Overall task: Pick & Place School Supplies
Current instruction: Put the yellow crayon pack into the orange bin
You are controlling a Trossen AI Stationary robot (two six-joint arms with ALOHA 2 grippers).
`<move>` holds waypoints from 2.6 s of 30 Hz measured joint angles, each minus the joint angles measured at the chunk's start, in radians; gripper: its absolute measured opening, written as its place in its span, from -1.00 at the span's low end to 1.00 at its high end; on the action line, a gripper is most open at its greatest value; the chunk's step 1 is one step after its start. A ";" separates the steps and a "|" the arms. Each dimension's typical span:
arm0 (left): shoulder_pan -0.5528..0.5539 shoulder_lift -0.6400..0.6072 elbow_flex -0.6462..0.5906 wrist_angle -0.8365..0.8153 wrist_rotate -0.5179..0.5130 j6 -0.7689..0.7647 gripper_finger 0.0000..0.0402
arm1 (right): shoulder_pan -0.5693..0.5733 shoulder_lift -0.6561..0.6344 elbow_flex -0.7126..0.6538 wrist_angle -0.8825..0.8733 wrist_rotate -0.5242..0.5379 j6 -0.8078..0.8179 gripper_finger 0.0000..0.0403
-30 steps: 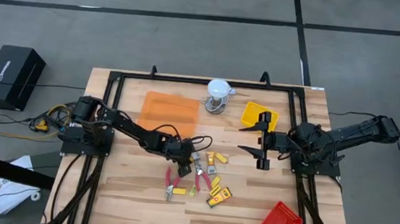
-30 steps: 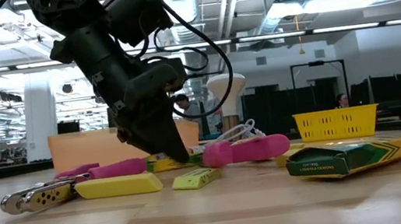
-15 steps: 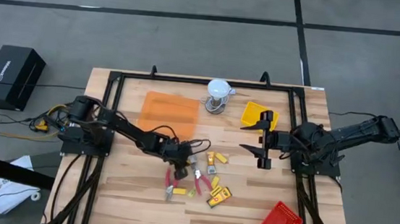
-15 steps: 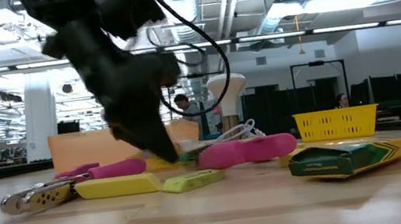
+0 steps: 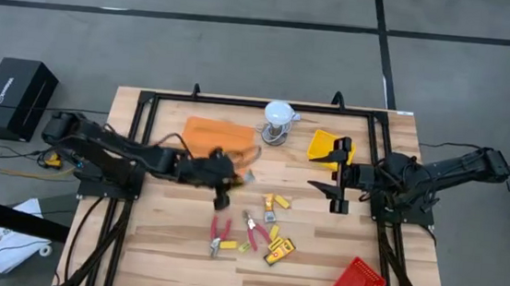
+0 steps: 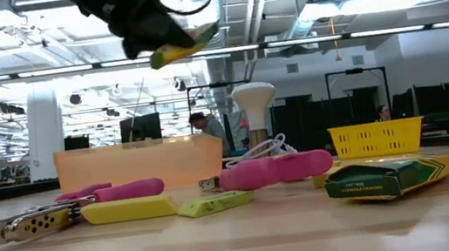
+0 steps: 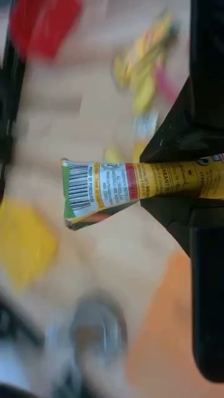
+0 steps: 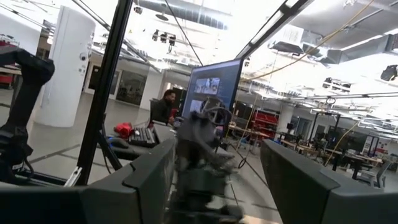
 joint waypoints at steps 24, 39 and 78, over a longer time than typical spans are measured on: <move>0.504 -0.019 -0.308 0.080 0.197 0.209 -0.35 | 0.003 0.000 0.025 -0.025 0.004 0.000 0.13; 0.477 -0.083 -0.298 0.137 0.205 0.333 -0.08 | 0.005 0.000 0.025 -0.024 0.004 0.000 0.13; 0.049 0.562 0.302 -0.005 0.140 1.043 -0.25 | 0.019 0.000 0.025 -0.045 0.004 0.001 0.13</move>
